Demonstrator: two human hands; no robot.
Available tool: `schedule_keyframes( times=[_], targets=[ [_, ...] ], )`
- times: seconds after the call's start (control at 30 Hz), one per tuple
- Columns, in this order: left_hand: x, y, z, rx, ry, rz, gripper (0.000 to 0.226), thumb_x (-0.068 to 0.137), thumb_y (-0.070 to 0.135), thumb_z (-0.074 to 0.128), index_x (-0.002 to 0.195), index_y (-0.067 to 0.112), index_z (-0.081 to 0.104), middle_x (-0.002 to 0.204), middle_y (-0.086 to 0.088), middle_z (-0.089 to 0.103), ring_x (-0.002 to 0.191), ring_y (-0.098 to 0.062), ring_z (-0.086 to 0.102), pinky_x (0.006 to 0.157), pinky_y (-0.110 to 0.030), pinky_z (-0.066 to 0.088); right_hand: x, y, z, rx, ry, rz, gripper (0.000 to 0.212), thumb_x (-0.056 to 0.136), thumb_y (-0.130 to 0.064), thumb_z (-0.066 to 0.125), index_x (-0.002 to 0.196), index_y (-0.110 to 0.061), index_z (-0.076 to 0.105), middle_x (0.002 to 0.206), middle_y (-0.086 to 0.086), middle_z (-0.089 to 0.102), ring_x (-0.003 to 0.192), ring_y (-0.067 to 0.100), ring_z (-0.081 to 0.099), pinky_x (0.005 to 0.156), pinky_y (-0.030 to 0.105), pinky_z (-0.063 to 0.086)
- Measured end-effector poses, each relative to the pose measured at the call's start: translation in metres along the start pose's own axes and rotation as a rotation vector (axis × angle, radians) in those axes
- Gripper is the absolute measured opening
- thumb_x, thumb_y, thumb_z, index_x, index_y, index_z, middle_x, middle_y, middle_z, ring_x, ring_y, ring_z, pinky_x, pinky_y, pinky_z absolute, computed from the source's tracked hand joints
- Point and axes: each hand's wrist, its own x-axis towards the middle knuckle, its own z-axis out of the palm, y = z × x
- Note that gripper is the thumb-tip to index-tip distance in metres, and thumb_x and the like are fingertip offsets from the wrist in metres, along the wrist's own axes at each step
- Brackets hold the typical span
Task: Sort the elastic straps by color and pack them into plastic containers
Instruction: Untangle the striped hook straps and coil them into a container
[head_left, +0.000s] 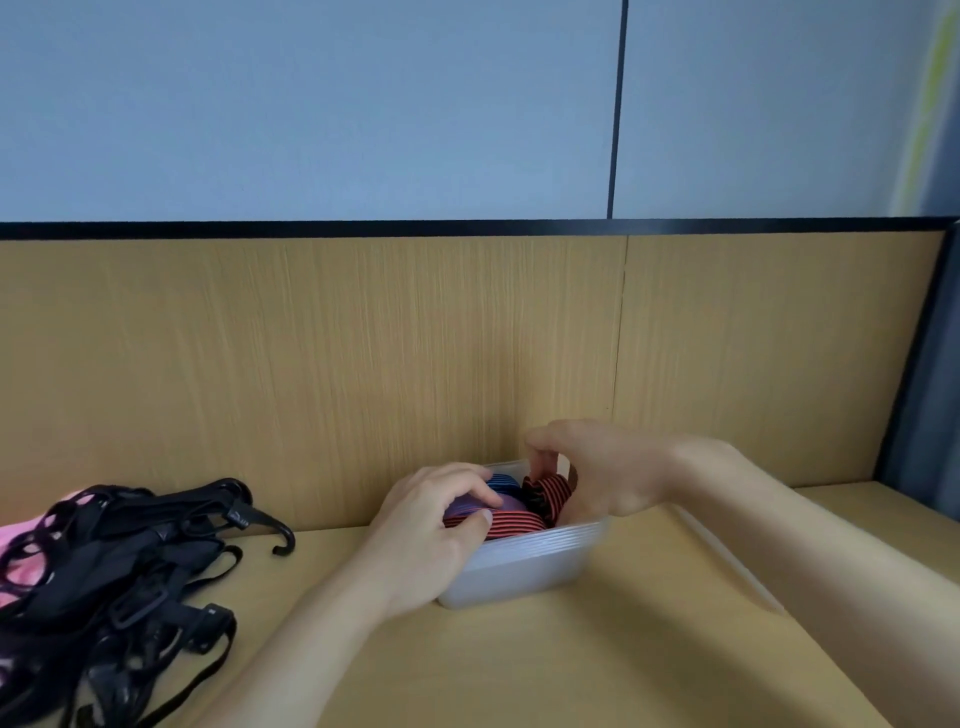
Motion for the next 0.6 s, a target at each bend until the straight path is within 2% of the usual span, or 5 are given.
schedule_keyframes(
  times=[0.07, 0.17, 0.33, 0.43, 0.6],
  targets=[
    [0.000, 0.000, 0.000, -0.005, -0.003, -0.002, 0.018, 0.096, 0.017, 0.062, 0.103, 0.031, 0.071, 0.135, 0.023, 0.056, 0.132, 0.000, 0.041, 0.117, -0.033, 0.027, -0.004, 0.001, -0.008, 0.055, -0.069, 0.033, 0.023, 0.085, -0.025, 0.077, 0.091, -0.036, 0.058, 0.099, -0.019, 0.060, 0.072, -0.009, 0.057, 0.060, 0.014, 0.039],
    [0.000, -0.001, 0.000, -0.002, -0.005, -0.002, 0.018, 0.097, 0.018, 0.062, 0.103, 0.032, 0.071, 0.135, 0.024, 0.055, 0.132, 0.000, 0.040, 0.116, -0.031, 0.025, -0.006, 0.002, -0.013, 0.062, -0.074, 0.048, 0.015, 0.091, -0.020, 0.069, 0.094, -0.033, 0.065, 0.098, -0.025, 0.058, 0.066, -0.022, 0.053, 0.059, 0.008, 0.037],
    [0.001, 0.000, 0.000, 0.019, -0.006, 0.008, 0.017, 0.097, 0.018, 0.061, 0.105, 0.029, 0.071, 0.136, 0.023, 0.054, 0.131, -0.002, 0.040, 0.113, -0.026, 0.024, -0.002, -0.002, -0.006, 0.014, -0.038, 0.111, 0.021, 0.086, -0.014, 0.071, 0.097, -0.029, 0.064, 0.087, -0.021, 0.058, 0.073, -0.003, 0.057, 0.056, 0.014, 0.037],
    [0.001, -0.001, 0.001, 0.032, 0.000, 0.006, 0.017, 0.097, 0.016, 0.060, 0.103, 0.028, 0.071, 0.135, 0.023, 0.055, 0.129, -0.005, 0.041, 0.113, -0.029, 0.025, 0.000, -0.006, -0.005, -0.046, -0.068, 0.124, 0.024, 0.085, -0.012, 0.071, 0.101, -0.027, 0.061, 0.102, -0.010, 0.064, 0.077, 0.005, 0.056, 0.058, 0.019, 0.040],
    [0.001, -0.001, 0.002, 0.032, 0.000, -0.014, 0.020, 0.096, 0.015, 0.059, 0.099, 0.031, 0.069, 0.134, 0.025, 0.055, 0.128, -0.007, 0.041, 0.113, -0.032, 0.027, 0.005, -0.011, -0.005, -0.052, -0.131, 0.154, 0.029, 0.086, -0.010, 0.072, 0.107, -0.025, 0.057, 0.118, -0.003, 0.062, 0.102, 0.020, 0.060, 0.077, 0.028, 0.047]
  ],
)
